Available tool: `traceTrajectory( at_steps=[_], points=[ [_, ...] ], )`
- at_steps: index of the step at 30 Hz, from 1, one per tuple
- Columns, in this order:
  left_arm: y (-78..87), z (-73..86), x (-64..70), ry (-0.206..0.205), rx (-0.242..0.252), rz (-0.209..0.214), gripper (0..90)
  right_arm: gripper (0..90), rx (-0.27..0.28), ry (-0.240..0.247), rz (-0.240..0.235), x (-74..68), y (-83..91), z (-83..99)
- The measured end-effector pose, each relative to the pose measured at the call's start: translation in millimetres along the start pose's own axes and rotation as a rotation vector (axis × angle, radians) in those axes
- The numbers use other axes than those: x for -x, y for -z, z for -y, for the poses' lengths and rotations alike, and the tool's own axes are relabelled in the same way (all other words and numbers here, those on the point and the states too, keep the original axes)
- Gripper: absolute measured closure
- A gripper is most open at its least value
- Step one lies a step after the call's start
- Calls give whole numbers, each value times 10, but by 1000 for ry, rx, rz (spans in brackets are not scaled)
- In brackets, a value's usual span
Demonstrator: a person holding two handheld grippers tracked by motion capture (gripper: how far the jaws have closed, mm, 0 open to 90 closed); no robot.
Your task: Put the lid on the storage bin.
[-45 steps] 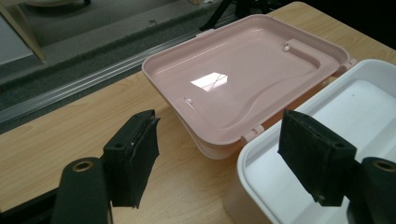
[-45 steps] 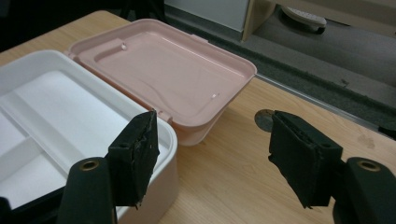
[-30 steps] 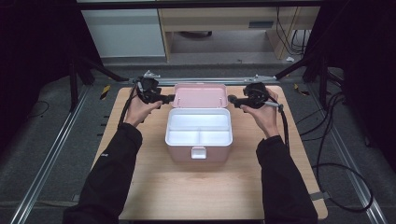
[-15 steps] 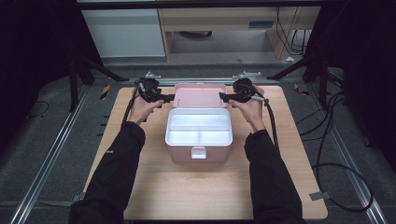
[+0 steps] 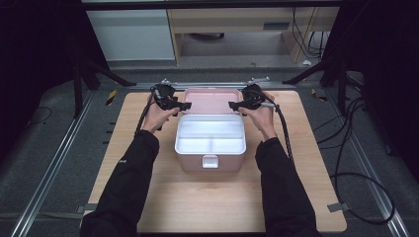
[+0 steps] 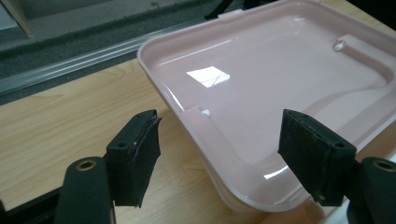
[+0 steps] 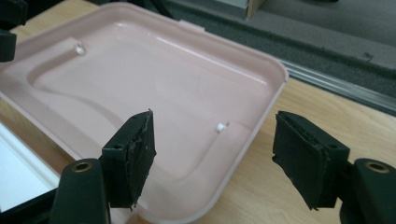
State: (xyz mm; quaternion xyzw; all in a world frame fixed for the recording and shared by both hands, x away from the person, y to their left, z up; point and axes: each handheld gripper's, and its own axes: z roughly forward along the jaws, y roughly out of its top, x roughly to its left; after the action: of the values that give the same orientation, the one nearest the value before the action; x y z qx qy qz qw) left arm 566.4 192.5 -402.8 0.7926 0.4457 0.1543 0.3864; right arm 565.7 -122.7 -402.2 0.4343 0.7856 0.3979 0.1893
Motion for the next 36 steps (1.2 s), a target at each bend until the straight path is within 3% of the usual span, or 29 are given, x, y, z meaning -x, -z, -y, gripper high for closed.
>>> traceTrajectory(
  at_steps=[2, 5, 14, 16, 17, 23, 36],
  points=[
    [-54, -4, 21, -21, -29, 3, 286, 327, -22, 12, 8, 10, -15, 28],
    [-133, -8, 46, -29, -50, 11, 303, 325, -25, -20, -7, 30, -50, 72],
    [-148, 0, 10, -6, -52, 35, 314, 356, -51, -72, -28, 74, -179, 145],
    [-145, -4, 5, -13, -63, 37, 321, 367, -51, -84, -36, 81, -190, 155],
    [-155, 10, 5, -59, -84, 12, 366, 374, -53, -89, -42, 84, -193, 157],
    [-195, 52, -37, -8, -70, 36, 403, 419, -57, -105, -59, 88, -209, 163],
    [-147, 28, -42, 14, -60, 37, 463, 434, -54, -105, -60, 98, -184, 112]
  ],
)
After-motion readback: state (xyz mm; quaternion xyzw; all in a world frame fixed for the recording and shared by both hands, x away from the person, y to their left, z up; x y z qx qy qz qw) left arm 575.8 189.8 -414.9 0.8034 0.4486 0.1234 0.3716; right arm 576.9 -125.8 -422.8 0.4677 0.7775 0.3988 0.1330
